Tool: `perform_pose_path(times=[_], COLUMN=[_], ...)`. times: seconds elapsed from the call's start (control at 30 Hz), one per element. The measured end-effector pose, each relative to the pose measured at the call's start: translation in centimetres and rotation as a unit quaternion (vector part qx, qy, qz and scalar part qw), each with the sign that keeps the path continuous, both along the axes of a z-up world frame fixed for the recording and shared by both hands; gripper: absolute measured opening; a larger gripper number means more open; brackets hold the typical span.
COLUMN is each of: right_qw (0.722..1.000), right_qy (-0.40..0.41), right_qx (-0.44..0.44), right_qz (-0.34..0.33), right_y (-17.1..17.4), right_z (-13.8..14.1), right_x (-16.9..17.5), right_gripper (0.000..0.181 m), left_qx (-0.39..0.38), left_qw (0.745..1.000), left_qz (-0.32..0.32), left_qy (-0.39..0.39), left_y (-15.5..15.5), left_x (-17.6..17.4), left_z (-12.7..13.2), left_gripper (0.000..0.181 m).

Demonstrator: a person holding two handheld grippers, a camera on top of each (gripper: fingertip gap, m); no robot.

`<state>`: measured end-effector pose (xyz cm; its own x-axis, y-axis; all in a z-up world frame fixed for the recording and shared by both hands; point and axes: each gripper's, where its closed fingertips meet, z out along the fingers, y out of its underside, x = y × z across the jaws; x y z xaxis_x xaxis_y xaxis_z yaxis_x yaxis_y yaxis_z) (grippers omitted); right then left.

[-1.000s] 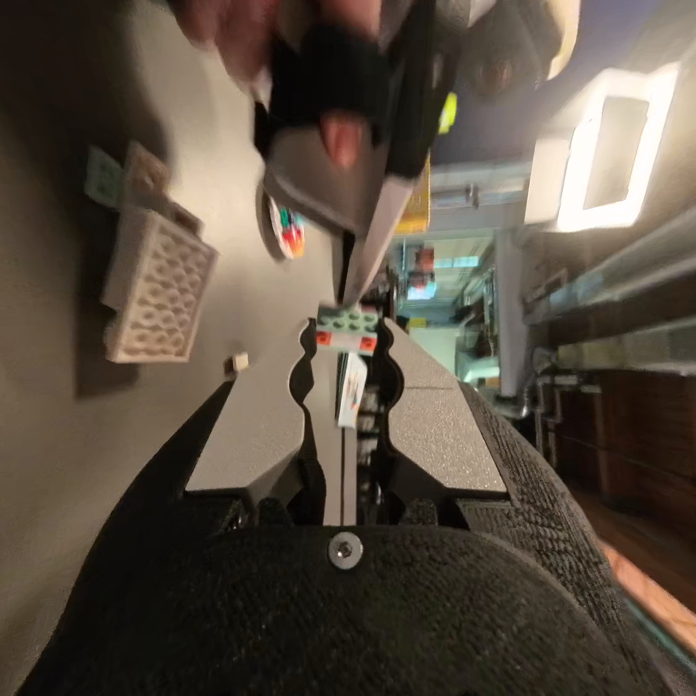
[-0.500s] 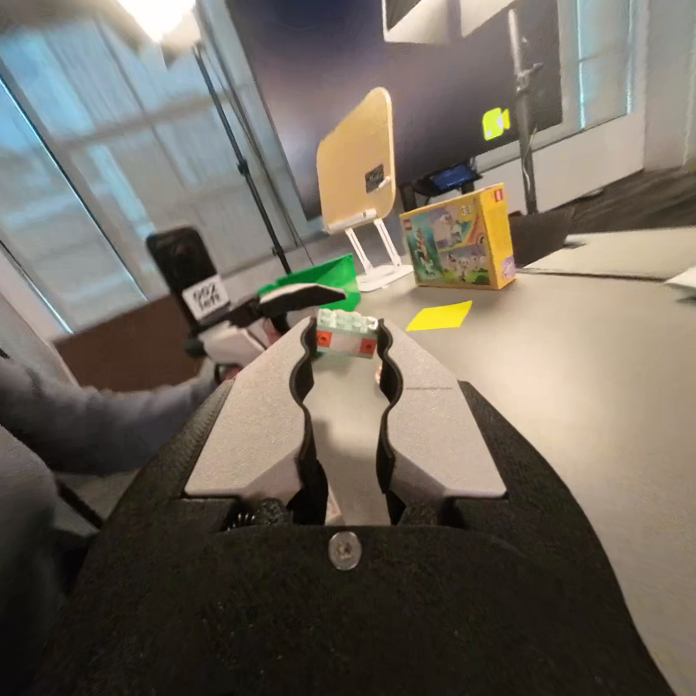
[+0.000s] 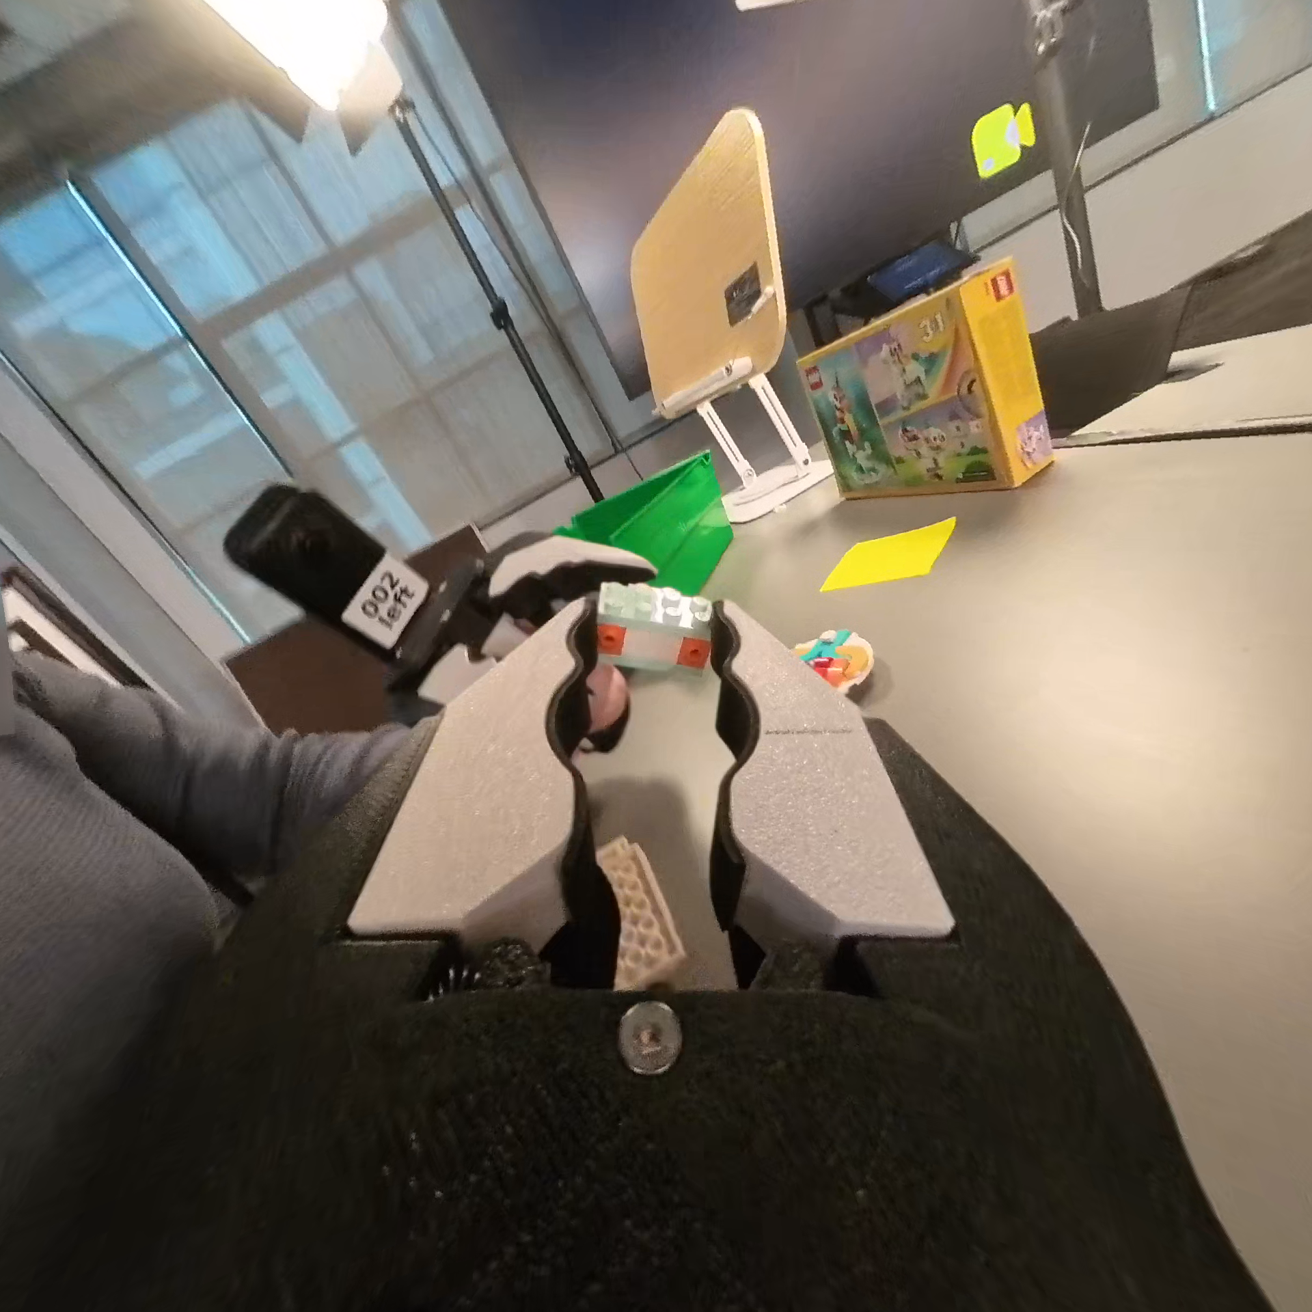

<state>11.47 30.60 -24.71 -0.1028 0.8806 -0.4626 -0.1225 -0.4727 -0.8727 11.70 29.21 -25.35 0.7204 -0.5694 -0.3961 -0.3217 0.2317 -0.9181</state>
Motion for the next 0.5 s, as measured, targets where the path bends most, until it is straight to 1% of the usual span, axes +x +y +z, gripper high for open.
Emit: perform_pose_path(times=[0.07, 0.1, 0.17, 0.23, 0.3, 0.37, 0.4, 0.43, 0.5], right_qw=[0.999, 0.996, 0.994, 0.990, 0.986, 0.984, 0.983, 0.983, 0.983], right_qy=[-0.032, -0.057, -0.075, -0.082, -0.096, -0.107, -0.113, -0.118, -0.120], right_qx=[0.041, 0.049, 0.028, -0.012, -0.033, -0.039, -0.041, -0.041, -0.041], right_qz=[0.014, 0.039, 0.077, 0.117, 0.129, 0.138, 0.137, 0.136, 0.129], right_y=[-0.2, -0.6, -1.2, -1.8, -2.0, -2.3, -2.3, -2.3, -2.0], right_z=[-0.5, -1.1, -1.9, -2.5, -3.4, -3.9, -4.1, -4.3, -4.4], right_x=[0.4, 0.6, 0.7, 0.7, 0.4, 0.2, 0.1, 0.1, 0.1], right_gripper=[0.029, 0.030, 0.029, 0.029, 0.029, 0.029, 0.029, 0.029, 0.029], left_qx=[-0.027, -0.038, -0.031, -0.002, 0.019, 0.015, 0.015, 0.019, 0.018], left_qw=[0.999, 0.998, 0.995, 0.992, 0.989, 0.985, 0.985, 0.986, 0.987], left_qz=[-0.034, -0.055, -0.094, -0.119, -0.114, -0.113, -0.103, -0.087, -0.075], left_qy=[-0.017, -0.020, -0.009, 0.039, 0.092, 0.129, 0.136, 0.141, 0.140], left_y=[-0.8, -1.2, -2.3, -3.4, -3.6, -3.6, -3.3, -2.8, -2.5], left_x=[-0.4, -0.6, -0.5, 0.3, 1.2, 2.0, 2.0, 1.8, 1.5], left_z=[-0.2, -0.2, -0.1, -0.6, -1.6, -2.9, -3.2, -3.2, -3.2], left_gripper=[0.039, 0.039, 0.037, 0.036, 0.035, 0.030, 0.027, 0.020, 0.014])
